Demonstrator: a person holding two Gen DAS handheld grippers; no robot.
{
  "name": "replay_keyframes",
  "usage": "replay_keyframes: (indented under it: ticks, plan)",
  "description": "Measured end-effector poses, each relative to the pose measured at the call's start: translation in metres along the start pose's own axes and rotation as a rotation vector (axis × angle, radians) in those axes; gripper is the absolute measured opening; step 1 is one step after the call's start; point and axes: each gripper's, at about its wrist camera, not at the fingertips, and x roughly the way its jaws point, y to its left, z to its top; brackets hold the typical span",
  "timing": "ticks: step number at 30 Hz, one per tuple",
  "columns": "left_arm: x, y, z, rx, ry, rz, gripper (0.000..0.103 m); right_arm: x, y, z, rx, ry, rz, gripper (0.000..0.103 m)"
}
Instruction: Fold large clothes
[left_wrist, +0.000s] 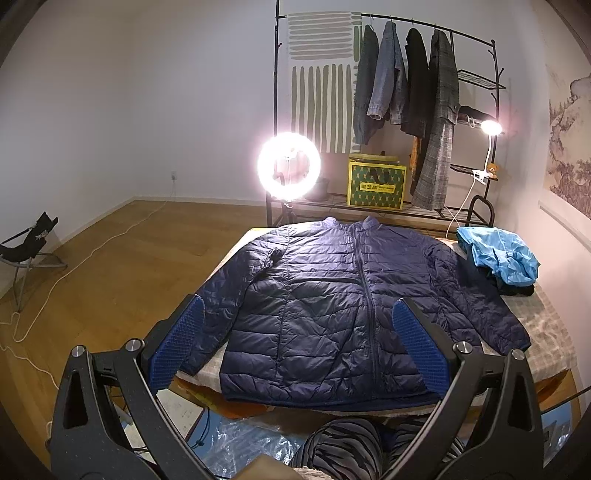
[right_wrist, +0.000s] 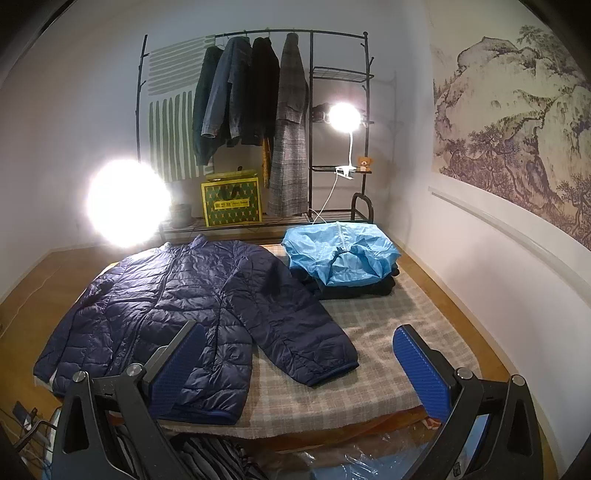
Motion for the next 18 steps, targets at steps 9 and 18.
replay_keyframes:
  ticks: [9,18]
  plan:
    - [-0.0040,-0.0019,0.0048,0.004,-0.008,0.008,0.103,-0.0001,-0.0004,-0.0001,0.001,0.001,0.001,0.103]
    - [-0.0039,-0.0015,0.0038,0.007,-0.009,0.006,0.103,0.0002,-0.0002,0.0005,0.001,0.003,0.001,0.103]
